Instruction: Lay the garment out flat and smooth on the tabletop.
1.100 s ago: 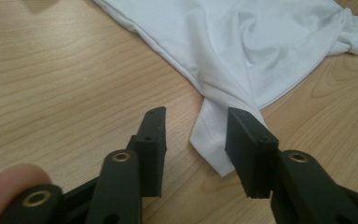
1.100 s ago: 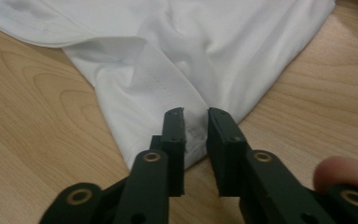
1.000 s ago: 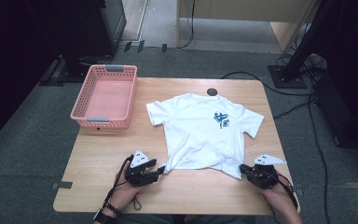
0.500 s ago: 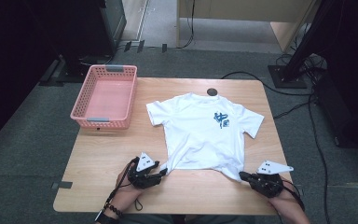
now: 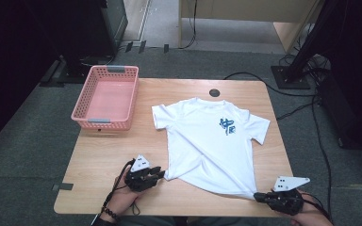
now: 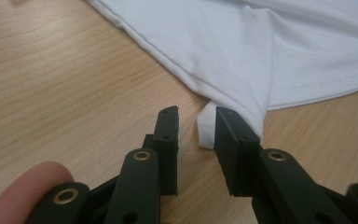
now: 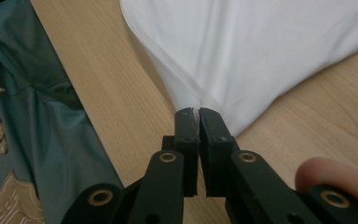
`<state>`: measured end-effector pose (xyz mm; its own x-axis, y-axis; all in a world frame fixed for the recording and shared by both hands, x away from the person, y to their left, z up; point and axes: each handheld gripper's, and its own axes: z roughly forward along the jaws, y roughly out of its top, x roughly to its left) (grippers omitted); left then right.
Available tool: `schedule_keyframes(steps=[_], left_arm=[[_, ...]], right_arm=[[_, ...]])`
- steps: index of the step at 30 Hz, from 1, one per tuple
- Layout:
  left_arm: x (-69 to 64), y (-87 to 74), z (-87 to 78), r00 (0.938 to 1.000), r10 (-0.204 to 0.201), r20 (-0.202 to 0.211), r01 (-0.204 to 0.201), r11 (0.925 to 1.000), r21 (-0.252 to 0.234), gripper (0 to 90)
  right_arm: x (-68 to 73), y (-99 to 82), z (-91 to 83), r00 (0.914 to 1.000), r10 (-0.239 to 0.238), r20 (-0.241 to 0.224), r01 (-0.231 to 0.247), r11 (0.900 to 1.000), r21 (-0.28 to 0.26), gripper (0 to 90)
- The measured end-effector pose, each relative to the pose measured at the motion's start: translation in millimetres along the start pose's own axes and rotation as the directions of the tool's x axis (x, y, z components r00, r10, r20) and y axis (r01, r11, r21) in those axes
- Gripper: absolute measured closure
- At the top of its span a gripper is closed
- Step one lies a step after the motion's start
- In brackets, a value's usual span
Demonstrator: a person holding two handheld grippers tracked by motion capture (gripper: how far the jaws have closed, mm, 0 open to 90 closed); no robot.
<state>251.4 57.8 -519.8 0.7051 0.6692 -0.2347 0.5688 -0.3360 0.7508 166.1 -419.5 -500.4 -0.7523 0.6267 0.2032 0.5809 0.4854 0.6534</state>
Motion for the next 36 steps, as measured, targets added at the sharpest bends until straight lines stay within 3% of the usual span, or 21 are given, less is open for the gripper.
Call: schedule_keyframes(steps=[4, 7, 9, 11, 14, 16, 18, 21, 23, 24, 27, 30, 33, 36], left_arm=[[5.1, -3.0, -5.1, 0.9959, -0.027, 0.087, 0.026, 0.9995, 0.016, 67.2], [4.2, -2.6, -5.0, 0.9971, -0.038, 0.066, 0.038, 0.9993, -0.001, 58.2], [-3.9, -2.0, -4.2, 0.9996, 0.016, 0.024, -0.016, 0.9996, -0.024, 50.0], [-11.3, -1.9, -2.4, 0.9981, 0.058, 0.02, -0.057, 0.998, -0.025, 42.1], [-21.9, -3.6, 2.7, 0.991, 0.134, -0.011, -0.134, 0.991, 0.0, 41.7], [-25.5, -3.3, 4.9, 0.986, 0.164, -0.033, -0.164, 0.9865, 0.009, 45.3], [-27.4, -2.5, 6.4, 0.9854, 0.168, -0.026, -0.168, 0.9857, -0.001, 52.0], [-31.2, -0.7, 10.5, 0.9798, 0.198, -0.03, -0.197, 0.9801, 0.022, 58.2], [-30.8, 0.6, 12.1, 0.9818, 0.189, -0.019, -0.188, 0.9819, 0.018, 57.5], [-29.3, 1.5, 12.2, 0.9838, 0.178, -0.018, -0.178, 0.9839, 0.014, 52.1], [-19.7, 4.5, 9.2, 0.9949, 0.1, 0.0, -0.1, 0.9947, -0.021, 44.3], [-8.5, 7.4, 5.4, 0.9989, 0.035, -0.031, -0.037, 0.9974, -0.061, 40.9], [4.3, 13.9, 5.0, 0.9963, -0.031, -0.08, 0.024, 0.996, -0.086, 37.5], [16.8, 23.6, 6.6, 0.986, -0.102, -0.132, 0.087, 0.9897, -0.114, 37.0]], right_arm=[[-6.1, -5.4, -7.2, 0.9995, 0.027, -0.016, -0.027, 0.9996, -0.001, 75.0], [-13.8, -6.1, -15.2, 0.9962, 0.086, 0.013, -0.085, 0.9928, -0.085, 68.5], [-16.0, -3.0, -17.4, 0.9923, 0.118, 0.036, -0.112, 0.9847, -0.133, 64.7], [-15.4, 1.4, -16.5, 0.9903, 0.123, 0.064, -0.111, 0.9804, -0.162, 64.1], [-14.6, 5.7, -11.9, 0.9877, 0.129, 0.088, -0.112, 0.9772, -0.18, 63.6], [-14.7, 6.4, -7.5, 0.9855, 0.138, 0.099, -0.118, 0.9761, -0.182, 63.3], [-16.3, 6.1, -3.5, 0.9822, 0.148, 0.116, -0.124, 0.9744, -0.187, 63.3], [-15.9, 8.6, -0.2, 0.9716, 0.193, 0.138, -0.159, 0.9622, -0.221, 63.3], [-8.3, 15.4, 4.1, 0.9721, 0.187, 0.141, -0.15, 0.9597, -0.237, 62.5], [-2.1, 20.2, 8.0, 0.9747, 0.167, 0.149, -0.129, 0.9623, -0.24, 61.6], [18.7, 36.6, 24.5, 0.9793, 0.111, 0.17, -0.07, 0.9709, -0.229, 60.5], [34.1, 50.5, 44.7, 0.9802, 0.115, 0.161, -0.075, 0.9693, -0.234, 60.3], [46.5, 60.6, 66.4, 0.9814, 0.112, 0.156, -0.076, 0.9731, -0.217, 57.7], [56.3, 68.5, 82.7, 0.9814, 0.079, 0.175, -0.043, 0.9781, -0.204, 54.9]])
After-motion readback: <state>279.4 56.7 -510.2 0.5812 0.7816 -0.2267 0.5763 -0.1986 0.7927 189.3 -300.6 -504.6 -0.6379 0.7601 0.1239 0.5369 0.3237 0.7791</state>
